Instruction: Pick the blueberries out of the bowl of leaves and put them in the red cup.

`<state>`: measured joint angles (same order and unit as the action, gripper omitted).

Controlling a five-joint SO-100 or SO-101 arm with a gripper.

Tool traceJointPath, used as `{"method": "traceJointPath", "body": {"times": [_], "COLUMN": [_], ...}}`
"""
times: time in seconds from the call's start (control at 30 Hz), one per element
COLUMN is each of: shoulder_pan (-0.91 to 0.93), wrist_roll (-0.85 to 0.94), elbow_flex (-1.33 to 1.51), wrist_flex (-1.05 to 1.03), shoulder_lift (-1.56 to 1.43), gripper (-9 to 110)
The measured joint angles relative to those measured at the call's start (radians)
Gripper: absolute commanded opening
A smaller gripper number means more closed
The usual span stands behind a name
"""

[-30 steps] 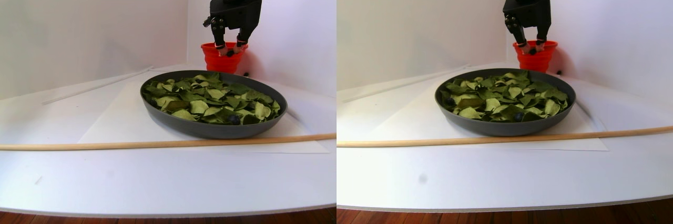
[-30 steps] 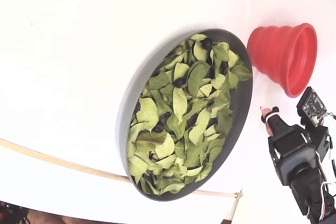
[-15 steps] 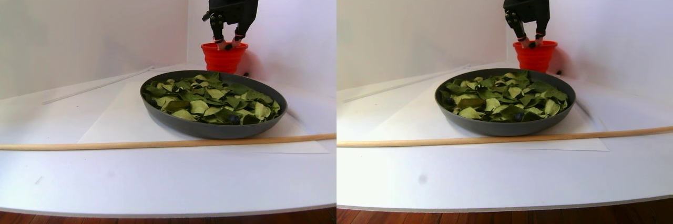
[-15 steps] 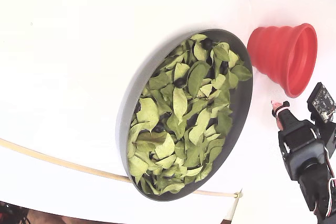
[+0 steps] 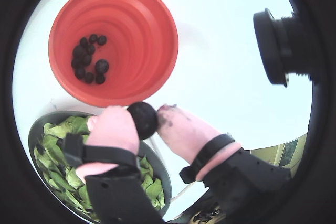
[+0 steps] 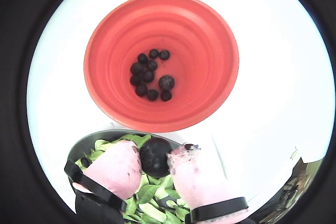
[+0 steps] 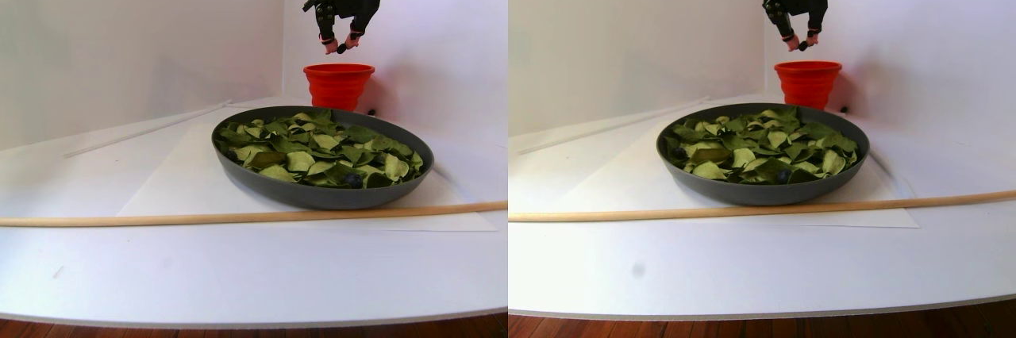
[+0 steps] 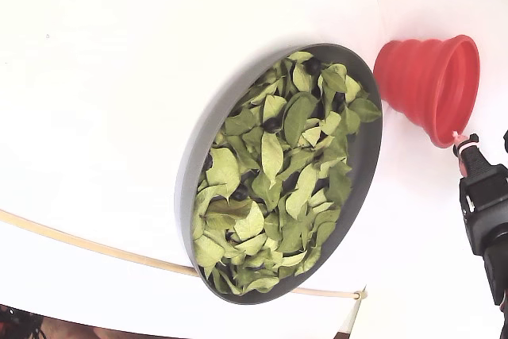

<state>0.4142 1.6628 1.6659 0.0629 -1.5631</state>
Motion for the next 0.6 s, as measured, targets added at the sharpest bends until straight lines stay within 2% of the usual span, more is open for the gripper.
{"method": "traceJointPath", "body": {"times": [0.6], "shoulder_pan": [0.0], "wrist_roll": [0.006], "elbow_flex": [-0.153], "wrist_flex": [0.058], "shoulder_lift": [0.155], "gripper": [10]}}
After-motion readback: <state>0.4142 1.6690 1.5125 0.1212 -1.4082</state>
